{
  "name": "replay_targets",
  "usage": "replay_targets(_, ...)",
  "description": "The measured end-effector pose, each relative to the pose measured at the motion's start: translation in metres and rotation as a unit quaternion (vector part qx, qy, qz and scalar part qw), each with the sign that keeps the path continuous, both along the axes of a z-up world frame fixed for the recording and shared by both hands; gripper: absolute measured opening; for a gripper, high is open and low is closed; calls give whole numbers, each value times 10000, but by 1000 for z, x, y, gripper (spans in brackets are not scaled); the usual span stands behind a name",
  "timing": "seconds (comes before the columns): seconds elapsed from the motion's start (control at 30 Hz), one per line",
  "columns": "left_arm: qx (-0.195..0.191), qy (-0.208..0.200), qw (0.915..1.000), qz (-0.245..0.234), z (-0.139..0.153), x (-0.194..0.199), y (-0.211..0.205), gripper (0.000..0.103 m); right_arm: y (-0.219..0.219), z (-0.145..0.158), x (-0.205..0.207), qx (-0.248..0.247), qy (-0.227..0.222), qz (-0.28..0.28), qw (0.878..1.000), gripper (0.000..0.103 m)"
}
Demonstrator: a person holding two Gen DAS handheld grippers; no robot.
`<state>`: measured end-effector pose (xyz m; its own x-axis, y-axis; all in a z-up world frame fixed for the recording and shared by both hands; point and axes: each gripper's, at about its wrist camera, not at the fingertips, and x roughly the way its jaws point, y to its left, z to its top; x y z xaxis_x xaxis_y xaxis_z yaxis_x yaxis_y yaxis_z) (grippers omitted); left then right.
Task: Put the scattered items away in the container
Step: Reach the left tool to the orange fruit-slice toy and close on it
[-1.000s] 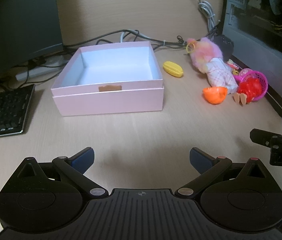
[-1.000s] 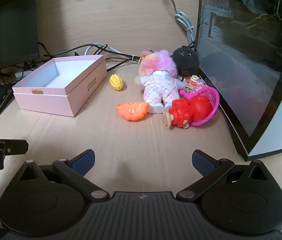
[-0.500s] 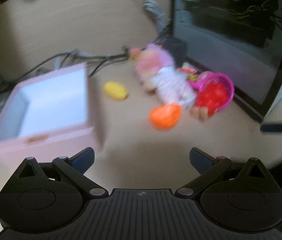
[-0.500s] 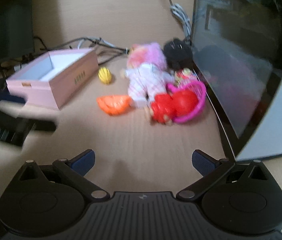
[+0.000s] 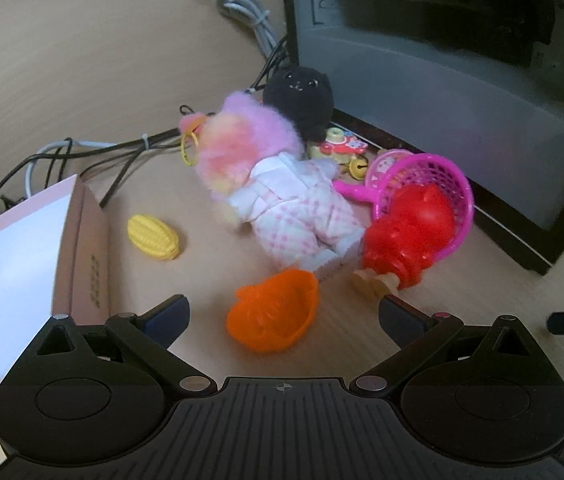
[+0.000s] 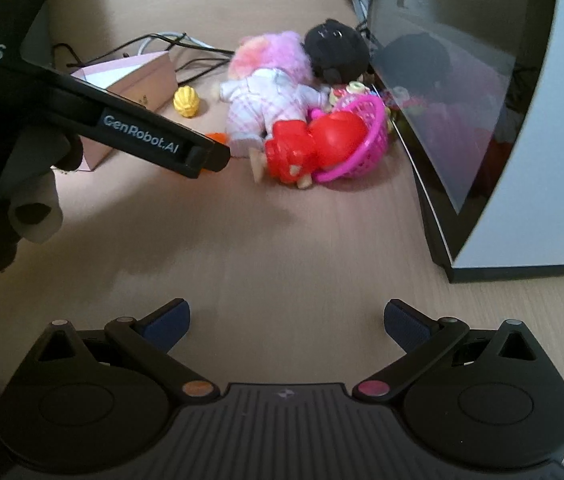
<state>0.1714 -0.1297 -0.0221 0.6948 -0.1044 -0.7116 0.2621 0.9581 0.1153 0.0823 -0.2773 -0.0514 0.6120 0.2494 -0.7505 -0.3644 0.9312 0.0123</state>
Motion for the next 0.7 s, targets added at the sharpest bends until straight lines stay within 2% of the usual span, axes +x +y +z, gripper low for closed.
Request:
replay_targets(0.13, 46, -71, 10000, -1, -3, 3, -2, 102, -3, -4, 3, -62, 98, 36, 9999, 103)
replay_targets(0.17, 71, -73, 9999, -11, -4, 4, -3, 98, -3, -4, 4, -78, 122, 44, 9999, 103)
replay_targets(0.2, 95, -74, 9999, -21, -4, 4, -5, 92, -3, -4, 4, -88, 133, 66, 9999, 103)
replay_targets(0.23, 122, -66, 9999, -29, -5, 5, -6, 71, -4, -4, 4, -93, 138, 89, 9998, 103)
replay_targets(0.27, 152, -14, 9999, -20, -7, 7, -7, 64, -4, -4, 4, -92, 146, 99, 9998, 103)
replay_targets(0.53, 161, 109, 9997, 114, -14, 9, -5, 65, -5, -3, 5, -103, 154, 143, 9997, 103)
replay_targets(0.6, 225, 95, 9997, 94, -14, 8, -6, 53, -5, -3, 6, -111, 163, 144, 9997, 103)
replay_targets(0.67, 278, 92, 9995, 75, -14, 7, -5, 33, -4, -3, 8, -119, 168, 167, 9996, 103)
replay_targets(0.7, 261, 107, 9996, 71, -14, 6, -4, 31, -4, -3, 8, -122, 168, 186, 9996, 103)
